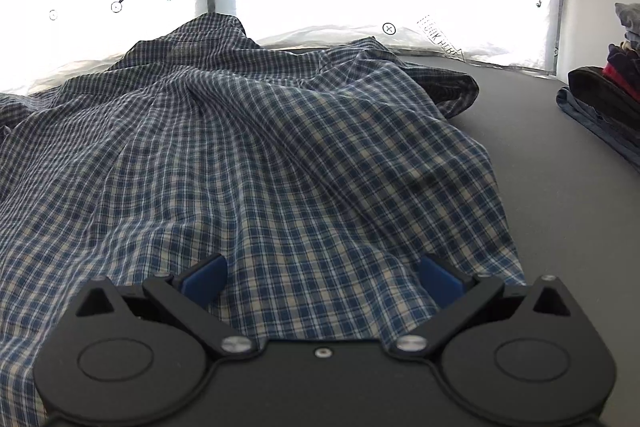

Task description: Fold clothes

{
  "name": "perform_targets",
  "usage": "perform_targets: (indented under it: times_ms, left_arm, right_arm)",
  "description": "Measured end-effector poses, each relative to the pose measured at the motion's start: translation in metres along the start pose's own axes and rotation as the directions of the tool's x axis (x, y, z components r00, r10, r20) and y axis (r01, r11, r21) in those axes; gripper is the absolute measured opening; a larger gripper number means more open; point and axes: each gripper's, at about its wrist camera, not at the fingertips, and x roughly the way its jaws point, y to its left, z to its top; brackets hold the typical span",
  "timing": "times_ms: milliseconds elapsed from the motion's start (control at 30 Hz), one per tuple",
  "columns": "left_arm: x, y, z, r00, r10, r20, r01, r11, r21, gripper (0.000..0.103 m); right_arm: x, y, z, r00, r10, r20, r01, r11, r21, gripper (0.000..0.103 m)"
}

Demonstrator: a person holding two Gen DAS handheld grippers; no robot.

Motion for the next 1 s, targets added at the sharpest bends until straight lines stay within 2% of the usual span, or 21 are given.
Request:
perform_targets:
  times_ms: [133, 267, 300, 367, 467, 533, 667, 733, 767, 800, 900, 1000]
  left_arm:
    - [0.034, 0.002, -0.014, 0.997, 0.014, -0.074, -0.012, 0.999, 0.036, 0.015]
    - [0.045, 0.005, -0.037, 0.990, 0.064, -0.123, -0.054, 0.995, 0.087, 0.043]
    - [0.046, 0.009, -0.044, 0.989, 0.068, -0.133, -0.058, 0.995, 0.081, 0.052]
    - [0.044, 0.021, -0.054, 0.986, 0.060, -0.157, -0.057, 0.998, 0.024, 0.061]
    - [0.040, 0.040, -0.069, 0.983, 0.020, -0.183, -0.039, 0.994, -0.101, 0.064]
    - [0.045, 0.045, -0.080, 0.979, -0.019, -0.203, -0.006, 0.993, -0.119, 0.065]
    - [0.059, 0.031, -0.094, 0.976, -0.031, -0.215, 0.033, 0.999, 0.009, 0.065]
    - [0.068, 0.026, -0.095, 0.982, -0.029, -0.185, 0.037, 0.998, 0.043, 0.071]
    - [0.073, 0.024, -0.095, 0.985, -0.029, -0.170, 0.039, 0.998, 0.058, 0.078]
    - [0.078, 0.022, -0.095, 0.988, -0.036, -0.152, 0.046, 0.997, 0.062, 0.083]
    - [0.098, 0.020, -0.092, 0.987, -0.064, -0.145, 0.075, 0.994, 0.074, 0.086]
    - [0.118, 0.018, -0.090, 0.982, -0.084, -0.168, 0.098, 0.992, 0.077, 0.086]
  right_arm:
    - [0.001, 0.001, 0.000, 1.000, -0.004, 0.000, 0.004, 1.000, 0.002, 0.103]
    - [0.002, 0.002, 0.000, 1.000, -0.009, 0.000, 0.009, 1.000, 0.005, 0.103]
    - [0.003, 0.002, 0.001, 1.000, -0.011, -0.001, 0.011, 1.000, 0.005, 0.103]
    - [0.003, 0.003, 0.001, 1.000, -0.015, -0.001, 0.015, 1.000, 0.007, 0.103]
    - [0.002, 0.005, 0.001, 1.000, -0.020, -0.001, 0.020, 1.000, 0.010, 0.103]
    - [0.002, 0.005, 0.001, 1.000, -0.023, -0.001, 0.023, 1.000, 0.012, 0.103]
    - [0.003, 0.006, 0.002, 1.000, -0.027, -0.001, 0.027, 1.000, 0.016, 0.103]
    - [0.003, 0.006, 0.002, 1.000, -0.028, -0.002, 0.028, 0.999, 0.018, 0.103]
    - [0.004, 0.006, 0.002, 1.000, -0.029, -0.002, 0.029, 0.999, 0.019, 0.103]
    - [0.004, 0.005, 0.002, 1.000, -0.029, -0.002, 0.030, 0.999, 0.020, 0.103]
    - [0.004, 0.006, 0.002, 0.999, -0.032, -0.002, 0.032, 0.999, 0.022, 0.103]
    - [0.005, 0.006, 0.003, 0.999, -0.035, -0.002, 0.035, 0.999, 0.023, 0.103]
